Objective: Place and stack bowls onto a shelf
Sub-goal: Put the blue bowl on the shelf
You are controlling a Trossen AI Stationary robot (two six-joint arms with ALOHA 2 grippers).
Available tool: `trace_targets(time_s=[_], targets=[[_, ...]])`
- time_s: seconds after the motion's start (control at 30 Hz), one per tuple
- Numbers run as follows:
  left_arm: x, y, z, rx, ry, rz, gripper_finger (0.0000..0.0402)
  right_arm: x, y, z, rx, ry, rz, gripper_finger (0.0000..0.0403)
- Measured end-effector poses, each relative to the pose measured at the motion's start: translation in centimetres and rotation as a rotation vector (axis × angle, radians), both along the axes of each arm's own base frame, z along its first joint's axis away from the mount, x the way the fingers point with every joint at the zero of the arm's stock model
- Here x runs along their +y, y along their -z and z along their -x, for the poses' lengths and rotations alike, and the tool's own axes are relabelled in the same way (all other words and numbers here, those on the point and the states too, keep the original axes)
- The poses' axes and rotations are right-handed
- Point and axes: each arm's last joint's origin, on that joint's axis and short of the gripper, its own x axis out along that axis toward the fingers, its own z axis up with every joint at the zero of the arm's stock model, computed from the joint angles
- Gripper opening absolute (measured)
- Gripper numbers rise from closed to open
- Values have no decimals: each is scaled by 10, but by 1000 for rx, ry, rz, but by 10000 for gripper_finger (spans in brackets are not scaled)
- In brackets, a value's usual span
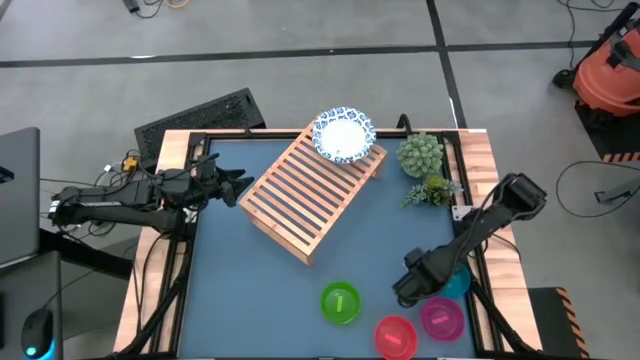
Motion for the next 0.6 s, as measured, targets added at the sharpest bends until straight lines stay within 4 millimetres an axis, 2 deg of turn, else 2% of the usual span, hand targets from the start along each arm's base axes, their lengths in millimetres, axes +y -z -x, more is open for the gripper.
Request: trace_targets(time_s=[0.2,0.23,0.4,0.6], targets=[[0,0,0,-2,0,1,281,-5,1,-2,-30,-25,54,30],[0,0,0,-2,0,1,281,-7,-2,-2,-47,-37,73,22],[0,0,0,-6,-1,7,281,-34,-20,-5,-107,-96,139,22],[0,0,0,-19,-6,29,281,-72,-64,-13,-322,-256,124,22]])
